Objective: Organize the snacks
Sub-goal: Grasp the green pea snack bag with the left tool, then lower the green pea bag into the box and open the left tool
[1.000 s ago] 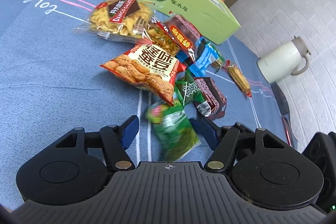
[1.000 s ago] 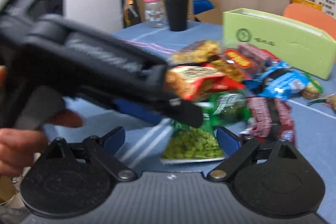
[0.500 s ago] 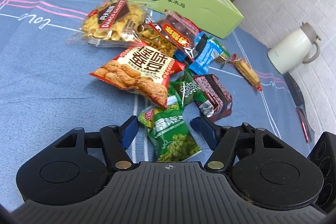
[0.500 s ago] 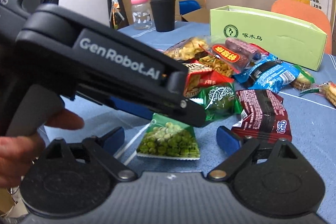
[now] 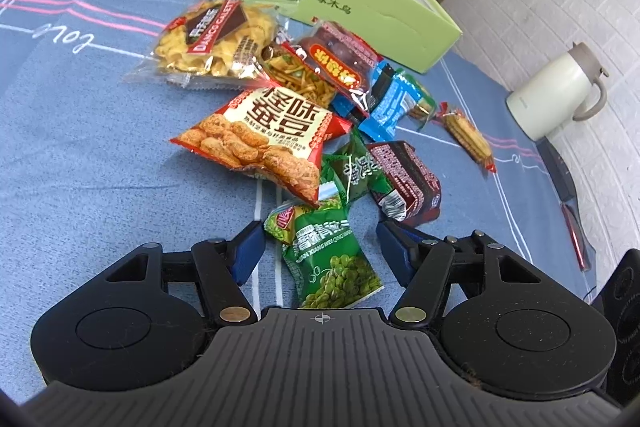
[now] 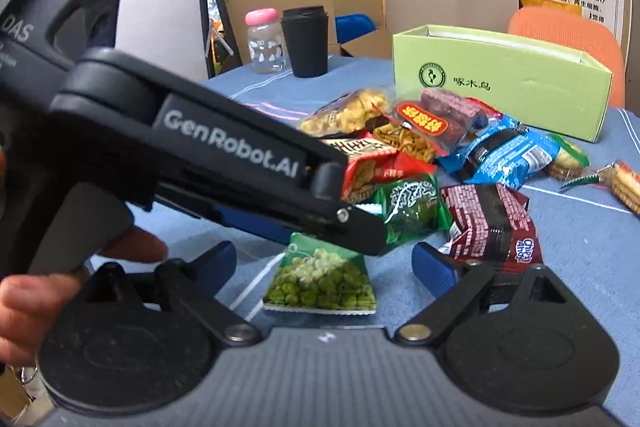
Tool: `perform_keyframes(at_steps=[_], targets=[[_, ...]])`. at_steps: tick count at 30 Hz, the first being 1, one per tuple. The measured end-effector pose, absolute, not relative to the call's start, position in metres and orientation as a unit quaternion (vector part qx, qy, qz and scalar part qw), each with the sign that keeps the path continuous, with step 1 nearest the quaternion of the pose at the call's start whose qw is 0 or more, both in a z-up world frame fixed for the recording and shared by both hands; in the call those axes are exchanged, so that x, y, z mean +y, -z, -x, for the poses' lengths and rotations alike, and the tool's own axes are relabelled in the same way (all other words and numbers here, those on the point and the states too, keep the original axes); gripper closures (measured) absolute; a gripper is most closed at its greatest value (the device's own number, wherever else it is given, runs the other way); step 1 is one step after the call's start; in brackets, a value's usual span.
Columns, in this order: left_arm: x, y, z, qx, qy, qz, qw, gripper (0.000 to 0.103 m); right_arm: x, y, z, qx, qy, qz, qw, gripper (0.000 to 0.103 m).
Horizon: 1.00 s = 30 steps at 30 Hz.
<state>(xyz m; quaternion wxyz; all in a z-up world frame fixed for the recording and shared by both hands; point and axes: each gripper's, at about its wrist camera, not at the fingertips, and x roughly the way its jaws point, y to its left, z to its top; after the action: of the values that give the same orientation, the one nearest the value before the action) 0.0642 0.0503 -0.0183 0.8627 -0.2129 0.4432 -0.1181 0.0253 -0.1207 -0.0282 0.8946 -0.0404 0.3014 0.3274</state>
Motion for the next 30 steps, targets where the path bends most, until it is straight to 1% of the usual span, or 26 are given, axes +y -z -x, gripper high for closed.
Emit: perform_keyframes(at_steps=[1, 4, 6, 7, 8, 9, 11, 16, 21, 25, 30], targets=[[0.050, 0.018, -0.064, 0.443, 0.119, 0.211, 0.863, 0.057, -0.121, 0.030, -0.027, 0.306, -0.326, 0.038, 0.894, 0.011], [0.049, 0.018, -0.064, 0.444, 0.119, 0.206, 0.864, 0.059, -0.121, 0.033, -0.030, 0.312, -0.328, 0.040, 0.891, 0.021], [0.047, 0.018, -0.064, 0.444, 0.119, 0.203, 0.865, 0.069, -0.118, 0.033, -0.029, 0.307, -0.327, 0.047, 0.892, 0.026], [0.046, 0.018, -0.064, 0.445, 0.118, 0.199, 0.865, 0.073, -0.117, 0.034, -0.028, 0.305, -0.328, 0.052, 0.893, 0.031], [0.044, 0.019, -0.064, 0.447, 0.119, 0.194, 0.865, 0.082, -0.115, 0.034, -0.027, 0.301, -0.328, 0.058, 0.894, 0.043], [0.044, 0.019, -0.064, 0.448, 0.122, 0.196, 0.864, 0.085, -0.115, 0.034, -0.025, 0.298, -0.326, 0.063, 0.895, 0.045], [0.045, 0.020, -0.063, 0.450, 0.125, 0.200, 0.861, 0.087, -0.115, 0.033, -0.023, 0.298, -0.326, 0.067, 0.895, 0.048], [0.045, 0.014, -0.055, 0.454, 0.141, 0.220, 0.852, 0.088, -0.123, 0.027, -0.014, 0.301, -0.327, 0.061, 0.894, 0.049], [0.038, -0.020, -0.062, 0.418, 0.170, 0.215, 0.866, 0.088, -0.137, -0.003, -0.010, 0.267, -0.327, 0.060, 0.905, 0.049], [0.027, -0.054, -0.108, 0.372, 0.192, 0.199, 0.886, 0.088, -0.145, -0.033, -0.047, 0.221, -0.312, 0.074, 0.921, 0.049], [0.011, -0.087, -0.192, 0.353, 0.200, 0.193, 0.893, 0.088, -0.157, -0.062, -0.127, 0.196, -0.291, 0.070, 0.934, 0.049]])
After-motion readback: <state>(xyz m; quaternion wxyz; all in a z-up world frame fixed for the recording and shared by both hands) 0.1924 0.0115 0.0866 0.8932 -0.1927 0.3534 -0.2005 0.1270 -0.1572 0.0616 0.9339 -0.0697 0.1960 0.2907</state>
